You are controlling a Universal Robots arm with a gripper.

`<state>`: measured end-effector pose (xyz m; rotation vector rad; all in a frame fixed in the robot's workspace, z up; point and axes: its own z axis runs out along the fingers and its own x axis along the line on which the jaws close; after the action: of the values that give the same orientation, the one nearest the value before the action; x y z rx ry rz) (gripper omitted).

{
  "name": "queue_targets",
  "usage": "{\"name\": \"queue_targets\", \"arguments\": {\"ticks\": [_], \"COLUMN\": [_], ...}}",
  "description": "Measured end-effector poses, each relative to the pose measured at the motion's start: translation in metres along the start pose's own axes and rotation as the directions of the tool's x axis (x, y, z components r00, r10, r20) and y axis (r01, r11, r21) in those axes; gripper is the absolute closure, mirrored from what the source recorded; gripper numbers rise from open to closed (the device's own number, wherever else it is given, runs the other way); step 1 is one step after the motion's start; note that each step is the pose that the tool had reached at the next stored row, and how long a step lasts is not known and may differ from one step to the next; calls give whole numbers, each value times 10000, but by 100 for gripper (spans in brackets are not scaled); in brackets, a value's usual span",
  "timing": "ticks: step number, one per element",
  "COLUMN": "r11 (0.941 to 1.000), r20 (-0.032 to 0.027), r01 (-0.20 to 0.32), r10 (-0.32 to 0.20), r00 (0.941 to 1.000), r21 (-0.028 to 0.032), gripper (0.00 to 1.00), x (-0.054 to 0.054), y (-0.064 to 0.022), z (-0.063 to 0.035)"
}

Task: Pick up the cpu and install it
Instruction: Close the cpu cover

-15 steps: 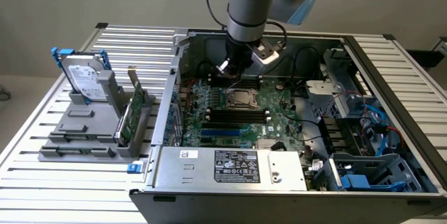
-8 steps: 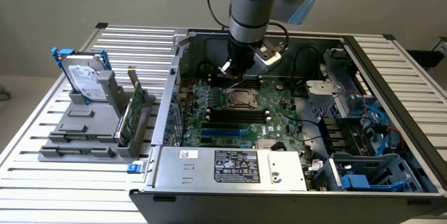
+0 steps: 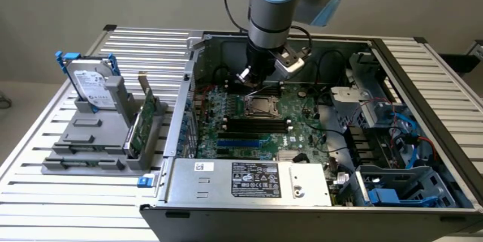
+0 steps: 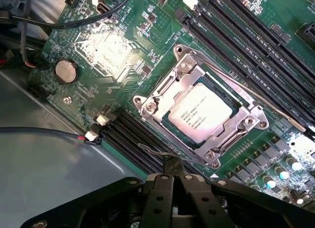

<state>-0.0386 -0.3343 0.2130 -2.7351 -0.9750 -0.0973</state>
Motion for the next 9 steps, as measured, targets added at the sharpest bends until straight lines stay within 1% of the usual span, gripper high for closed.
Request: {"name": "queue_targets", "arguments": {"ticks": [9], "r11": [9999], "r20": [32], "r01": [100], "r10": [-100], "r00": [9999], "r21": [2], "gripper": [89], "x": [25], "y": [31], "z": [33]}}
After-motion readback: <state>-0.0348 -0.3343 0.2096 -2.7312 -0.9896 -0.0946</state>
